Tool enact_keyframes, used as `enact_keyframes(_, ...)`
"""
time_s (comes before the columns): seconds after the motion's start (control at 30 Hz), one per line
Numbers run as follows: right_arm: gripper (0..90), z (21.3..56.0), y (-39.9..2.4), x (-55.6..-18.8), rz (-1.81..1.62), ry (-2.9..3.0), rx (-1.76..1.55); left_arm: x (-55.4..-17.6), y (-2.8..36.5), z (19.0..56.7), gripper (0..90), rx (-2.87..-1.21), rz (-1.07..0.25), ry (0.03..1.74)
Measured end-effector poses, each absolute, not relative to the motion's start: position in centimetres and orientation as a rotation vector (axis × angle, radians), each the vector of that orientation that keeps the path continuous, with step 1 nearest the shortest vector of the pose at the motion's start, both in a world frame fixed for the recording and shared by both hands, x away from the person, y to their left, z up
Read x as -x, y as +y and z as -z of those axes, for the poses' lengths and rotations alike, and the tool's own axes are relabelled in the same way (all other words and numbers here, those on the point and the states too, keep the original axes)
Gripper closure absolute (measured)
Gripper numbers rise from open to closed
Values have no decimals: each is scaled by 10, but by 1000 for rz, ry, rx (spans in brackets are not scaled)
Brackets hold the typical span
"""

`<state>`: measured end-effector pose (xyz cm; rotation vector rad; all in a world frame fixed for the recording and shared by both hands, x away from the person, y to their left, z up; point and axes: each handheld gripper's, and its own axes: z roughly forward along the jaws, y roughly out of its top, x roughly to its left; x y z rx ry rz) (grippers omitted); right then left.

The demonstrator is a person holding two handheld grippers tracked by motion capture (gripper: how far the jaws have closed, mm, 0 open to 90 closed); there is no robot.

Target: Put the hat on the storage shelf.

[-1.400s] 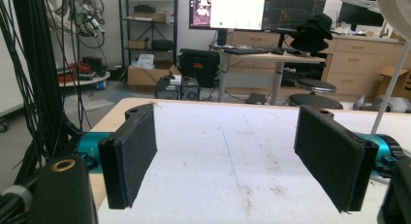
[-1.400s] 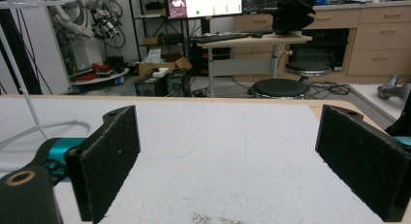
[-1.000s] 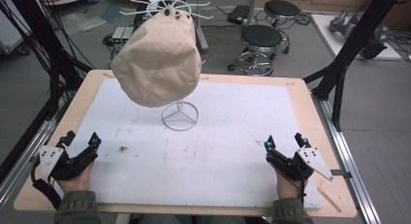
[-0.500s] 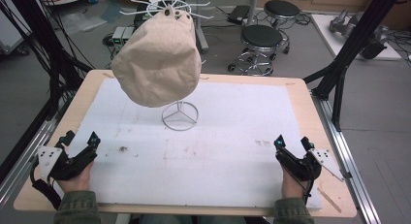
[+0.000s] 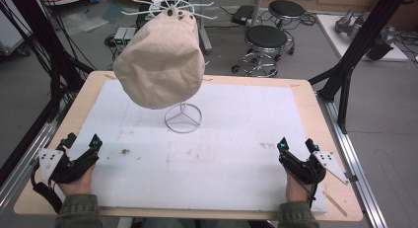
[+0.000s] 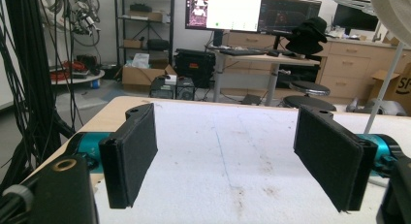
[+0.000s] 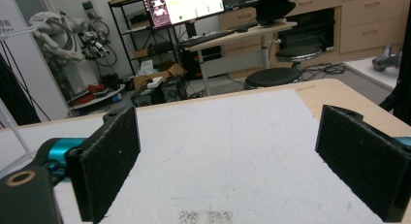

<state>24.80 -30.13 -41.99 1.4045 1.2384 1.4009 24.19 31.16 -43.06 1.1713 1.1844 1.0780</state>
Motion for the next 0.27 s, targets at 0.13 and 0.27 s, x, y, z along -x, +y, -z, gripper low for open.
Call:
enact_keyframes(0.13, 79, 420, -300, -248, -1395, 1245, -1392, -242, 312, 431, 240, -1176, -1074, 1182)
enact_keyframes(0.27, 79, 420, -299, -248, -1385, 1260, -1380, -242, 312, 431, 240, -1174, -1072, 1183)
